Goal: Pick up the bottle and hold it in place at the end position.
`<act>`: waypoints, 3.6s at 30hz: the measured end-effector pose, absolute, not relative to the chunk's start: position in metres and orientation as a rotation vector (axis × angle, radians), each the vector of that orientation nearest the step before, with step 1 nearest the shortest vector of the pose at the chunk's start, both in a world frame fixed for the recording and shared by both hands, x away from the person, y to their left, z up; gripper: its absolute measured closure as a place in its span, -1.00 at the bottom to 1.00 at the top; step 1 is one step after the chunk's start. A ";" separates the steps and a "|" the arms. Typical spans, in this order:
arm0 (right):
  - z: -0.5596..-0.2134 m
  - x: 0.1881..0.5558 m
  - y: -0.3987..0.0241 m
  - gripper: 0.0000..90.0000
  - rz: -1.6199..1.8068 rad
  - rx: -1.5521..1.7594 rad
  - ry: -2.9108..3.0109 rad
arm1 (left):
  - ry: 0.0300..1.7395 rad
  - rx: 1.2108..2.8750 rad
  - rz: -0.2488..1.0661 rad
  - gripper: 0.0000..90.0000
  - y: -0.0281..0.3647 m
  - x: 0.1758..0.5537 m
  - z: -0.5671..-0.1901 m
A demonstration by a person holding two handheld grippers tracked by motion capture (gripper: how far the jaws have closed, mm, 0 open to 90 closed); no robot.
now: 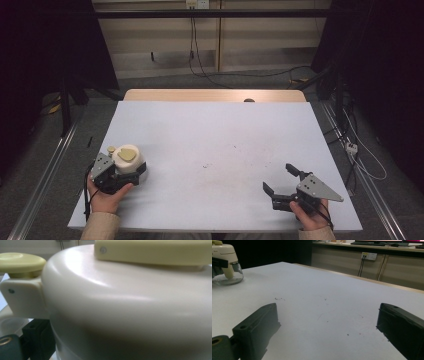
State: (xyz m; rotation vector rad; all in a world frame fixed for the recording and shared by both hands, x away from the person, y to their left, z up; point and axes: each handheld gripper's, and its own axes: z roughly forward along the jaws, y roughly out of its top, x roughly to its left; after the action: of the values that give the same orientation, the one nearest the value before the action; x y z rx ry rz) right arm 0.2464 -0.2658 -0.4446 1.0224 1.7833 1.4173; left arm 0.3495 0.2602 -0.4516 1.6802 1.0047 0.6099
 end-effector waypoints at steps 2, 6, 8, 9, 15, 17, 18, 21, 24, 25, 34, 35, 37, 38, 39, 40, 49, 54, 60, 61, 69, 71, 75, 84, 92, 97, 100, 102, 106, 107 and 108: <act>-0.444 0.246 -0.266 -0.93 1.418 1.022 1.784 | 1.009 1.674 0.616 -0.90 0.259 0.349 -0.452; -0.444 0.246 -0.266 -0.93 1.418 1.019 1.786 | 1.019 1.671 0.622 -0.89 0.259 0.349 -0.452; -0.444 0.247 -0.265 -0.93 1.419 1.017 1.785 | 1.023 1.665 0.624 -0.89 0.258 0.349 -0.452; -0.444 0.247 -0.265 -0.93 1.419 1.016 1.783 | 1.025 1.663 0.624 -0.89 0.257 0.349 -0.452; -0.444 0.247 -0.265 -0.93 1.420 1.012 1.785 | 1.027 1.661 0.648 -0.89 0.255 0.348 -0.452; -0.444 0.247 -0.264 -0.93 1.421 1.015 1.783 | 1.025 1.658 0.661 -0.89 0.254 0.348 -0.452; -0.444 0.247 -0.264 -0.93 1.421 1.014 1.784 | 1.028 1.652 0.665 -0.89 0.252 0.348 -0.452; -0.444 0.247 -0.264 -0.93 1.422 1.012 1.784 | 1.028 1.648 0.681 -0.88 0.251 0.348 -0.452; -0.443 0.247 -0.265 -0.93 1.422 1.008 1.782 | 1.039 1.639 0.680 -0.88 0.251 0.348 -0.451; -0.443 0.247 -0.265 -0.93 1.422 1.008 1.781 | 1.041 1.638 0.687 -0.88 0.251 0.348 -0.451; -0.443 0.246 -0.266 -0.93 1.426 1.012 1.775 | 1.026 1.565 0.669 -0.88 0.253 0.348 -0.440; -0.443 0.247 -0.266 -0.93 1.424 1.012 1.776 | 1.028 1.571 0.662 -0.88 0.253 0.348 -0.439; -0.443 0.247 -0.266 -0.93 1.424 1.008 1.778 | 1.034 1.566 0.651 -0.88 0.252 0.350 -0.438; -0.443 0.247 -0.265 -0.93 1.425 1.008 1.778 | 1.034 1.564 0.648 -0.88 0.252 0.351 -0.438; -0.443 0.247 -0.265 -0.93 1.424 1.009 1.777 | 1.036 1.556 0.643 -0.88 0.251 0.351 -0.437; -0.443 0.247 -0.265 -0.93 1.425 1.009 1.777 | 1.035 1.555 0.647 -0.88 0.251 0.352 -0.435; -0.443 0.248 -0.265 -0.93 1.428 1.008 1.778 | 1.005 1.573 0.624 -0.88 0.240 0.359 -0.428; -0.443 0.248 -0.265 -0.93 1.428 1.006 1.778 | 0.979 1.594 0.617 -0.88 0.233 0.364 -0.426; -0.443 0.248 -0.264 -0.93 1.431 1.003 1.777 | 0.950 1.614 0.608 -0.88 0.226 0.368 -0.423; -0.443 0.248 -0.264 -0.93 1.431 1.003 1.777 | 0.948 1.612 0.603 -0.88 0.224 0.369 -0.422; -0.443 0.248 -0.264 -0.93 1.433 1.001 1.781 | 0.917 1.630 0.587 -0.88 0.212 0.374 -0.419; -0.443 0.248 -0.264 -0.93 1.430 1.002 1.782 | 0.918 1.627 0.575 -0.88 0.209 0.375 -0.418; -0.443 0.249 -0.264 -0.93 1.429 1.002 1.782 | 0.906 1.625 0.565 -0.88 0.205 0.377 -0.417; -0.443 0.249 -0.264 -0.93 1.430 1.003 1.781 | 0.900 1.621 0.541 -0.88 0.195 0.383 -0.417; -0.443 0.249 -0.264 -0.93 1.432 1.006 1.782 | 0.885 1.627 0.528 -0.88 0.186 0.387 -0.416; -0.443 0.249 -0.264 -0.93 1.435 1.007 1.780 | 0.875 1.634 0.520 -0.88 0.180 0.389 -0.416; -0.443 0.249 -0.265 -0.93 1.433 1.007 1.782 | 0.868 1.636 0.516 -0.88 0.176 0.390 -0.415; -0.443 0.249 -0.265 -0.93 1.435 1.007 1.782 | 0.864 1.637 0.511 -0.88 0.174 0.390 -0.415; -0.443 0.249 -0.265 -0.93 1.438 1.006 1.782 | 0.854 1.642 0.507 -0.88 0.170 0.391 -0.415; -0.443 0.249 -0.265 -0.93 1.439 1.006 1.780 | 0.855 1.642 0.504 -0.88 0.169 0.391 -0.415; -0.443 0.249 -0.265 -0.93 1.437 1.008 1.779 | 0.856 1.640 0.500 -0.88 0.168 0.392 -0.415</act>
State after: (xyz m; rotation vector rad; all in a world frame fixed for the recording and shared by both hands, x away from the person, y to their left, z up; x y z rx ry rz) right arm 0.2488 -0.2650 -0.4431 1.0082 1.7790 1.4367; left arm 0.3918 0.1681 -0.4151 1.6398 0.8555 0.5001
